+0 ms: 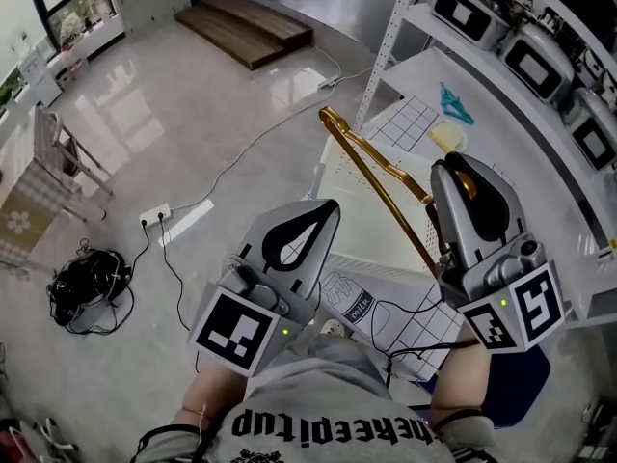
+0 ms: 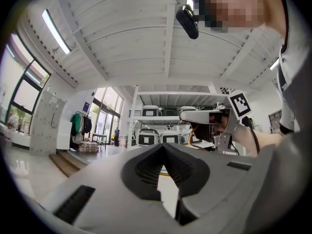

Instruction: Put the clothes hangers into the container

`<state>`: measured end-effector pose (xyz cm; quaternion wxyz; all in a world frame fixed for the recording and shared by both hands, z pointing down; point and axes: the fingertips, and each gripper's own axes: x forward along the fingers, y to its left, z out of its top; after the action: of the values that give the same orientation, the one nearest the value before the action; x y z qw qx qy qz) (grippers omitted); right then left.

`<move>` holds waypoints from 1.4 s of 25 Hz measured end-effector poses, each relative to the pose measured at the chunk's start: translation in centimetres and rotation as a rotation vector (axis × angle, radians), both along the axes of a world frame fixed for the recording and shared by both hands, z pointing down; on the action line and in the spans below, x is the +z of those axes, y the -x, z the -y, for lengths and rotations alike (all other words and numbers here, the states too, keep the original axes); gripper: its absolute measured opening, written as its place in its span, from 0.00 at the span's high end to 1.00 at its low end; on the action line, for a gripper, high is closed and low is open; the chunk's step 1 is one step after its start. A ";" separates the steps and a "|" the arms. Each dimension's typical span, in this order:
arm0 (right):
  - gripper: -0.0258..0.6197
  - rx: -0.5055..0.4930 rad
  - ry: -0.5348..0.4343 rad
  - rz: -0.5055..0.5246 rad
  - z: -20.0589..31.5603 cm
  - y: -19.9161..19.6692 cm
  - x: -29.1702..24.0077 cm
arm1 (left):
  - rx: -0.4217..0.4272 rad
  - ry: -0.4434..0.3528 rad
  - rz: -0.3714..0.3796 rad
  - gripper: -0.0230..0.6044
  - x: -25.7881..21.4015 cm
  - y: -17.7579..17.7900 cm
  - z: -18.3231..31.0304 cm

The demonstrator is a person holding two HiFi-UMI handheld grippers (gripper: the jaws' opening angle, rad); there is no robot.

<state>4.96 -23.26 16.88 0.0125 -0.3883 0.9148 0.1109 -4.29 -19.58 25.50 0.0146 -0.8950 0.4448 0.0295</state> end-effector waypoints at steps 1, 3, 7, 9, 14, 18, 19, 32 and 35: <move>0.83 -0.012 0.000 -0.003 0.4 0.0 0.1 | -0.013 0.001 0.002 0.94 0.1 -0.1 0.3; 0.83 -0.031 -0.001 -0.006 1.1 -0.1 0.3 | -0.034 0.004 0.005 0.94 0.2 -0.2 0.6; 0.83 -0.068 0.000 -0.006 1.7 0.5 0.9 | -0.078 0.007 0.006 0.94 0.6 0.3 0.5; 0.83 -0.092 0.007 -0.002 2.4 0.5 1.3 | -0.104 0.012 0.009 0.94 0.8 0.2 0.9; 0.83 -0.142 0.035 0.008 4.8 -0.3 2.4 | -0.161 0.026 0.021 0.94 1.0 -0.6 2.3; 0.83 -0.173 0.058 0.019 5.4 -0.2 3.2 | -0.188 0.033 0.034 0.94 1.2 -0.8 2.3; 0.83 -0.178 0.064 0.020 5.5 -0.3 3.5 | -0.195 0.037 0.036 0.94 1.3 -0.8 2.3; 0.82 -0.181 0.108 0.023 6.2 -1.7 6.6 | -0.234 0.064 0.070 0.94 2.3 -2.3 1.9; 0.82 -0.173 0.124 0.015 6.4 -1.9 7.1 | -0.233 0.063 0.078 0.94 2.3 -2.7 1.9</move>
<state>6.89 -29.71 24.03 0.0049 -0.3086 0.9499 0.0498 -1.63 -21.48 27.82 0.0071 -0.8379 0.5454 -0.0211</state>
